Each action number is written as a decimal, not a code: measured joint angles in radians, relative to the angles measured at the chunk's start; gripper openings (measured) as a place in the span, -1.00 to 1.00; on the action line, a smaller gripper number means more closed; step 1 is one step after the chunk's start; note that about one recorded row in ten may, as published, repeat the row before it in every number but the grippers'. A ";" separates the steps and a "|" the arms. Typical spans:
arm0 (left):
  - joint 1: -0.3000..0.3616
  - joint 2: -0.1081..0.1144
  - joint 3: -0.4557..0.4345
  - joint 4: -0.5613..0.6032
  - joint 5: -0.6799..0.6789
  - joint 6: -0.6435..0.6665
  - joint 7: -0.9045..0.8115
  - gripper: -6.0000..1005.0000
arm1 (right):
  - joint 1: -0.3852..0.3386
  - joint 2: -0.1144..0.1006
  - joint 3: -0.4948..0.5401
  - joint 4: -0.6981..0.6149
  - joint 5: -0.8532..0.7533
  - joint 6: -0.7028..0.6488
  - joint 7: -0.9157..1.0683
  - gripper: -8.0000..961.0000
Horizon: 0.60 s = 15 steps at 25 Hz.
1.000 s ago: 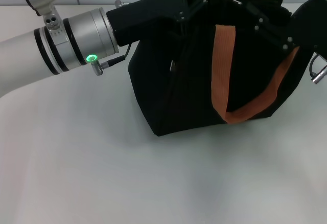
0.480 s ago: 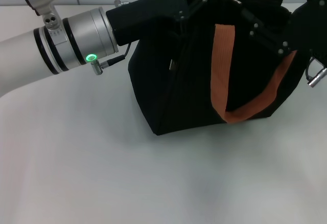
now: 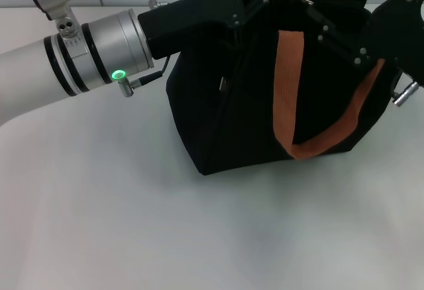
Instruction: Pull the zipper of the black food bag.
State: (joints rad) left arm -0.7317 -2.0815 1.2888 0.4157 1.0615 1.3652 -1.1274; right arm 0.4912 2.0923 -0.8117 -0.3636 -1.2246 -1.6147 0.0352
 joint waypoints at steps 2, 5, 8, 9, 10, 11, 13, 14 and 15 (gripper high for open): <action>0.000 0.000 -0.001 0.000 0.000 0.000 0.000 -0.88 | 0.005 0.000 0.000 0.000 -0.002 0.000 0.000 0.52; 0.000 0.000 -0.001 0.000 0.000 0.000 0.001 -0.88 | 0.009 0.000 -0.015 0.001 -0.003 0.002 0.000 0.52; 0.000 0.000 -0.002 0.000 0.000 -0.001 0.004 -0.88 | 0.009 0.000 -0.023 0.002 0.000 0.002 0.000 0.52; 0.000 0.000 -0.002 0.000 0.000 -0.001 0.007 -0.88 | 0.010 0.000 -0.023 0.002 0.000 0.004 0.000 0.52; 0.000 0.000 0.000 0.000 -0.001 -0.001 0.009 -0.88 | 0.010 0.000 -0.023 0.002 0.000 0.005 0.000 0.52; 0.000 0.000 0.001 0.000 -0.004 -0.001 0.011 -0.88 | 0.010 0.000 -0.023 0.001 0.000 0.007 0.000 0.52; 0.000 0.000 0.004 0.000 -0.010 -0.001 0.012 -0.88 | 0.011 0.000 -0.021 0.000 0.001 0.014 0.000 0.52; 0.000 0.000 0.005 0.000 -0.011 -0.002 0.012 -0.88 | 0.012 0.000 -0.019 0.000 0.001 0.017 0.000 0.52; 0.000 0.000 0.005 0.000 -0.011 -0.002 0.012 -0.88 | 0.012 0.000 -0.017 -0.001 0.002 0.018 0.000 0.52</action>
State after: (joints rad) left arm -0.7317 -2.0815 1.2943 0.4157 1.0504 1.3636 -1.1153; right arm 0.5034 2.0923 -0.8284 -0.3641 -1.2231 -1.5967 0.0352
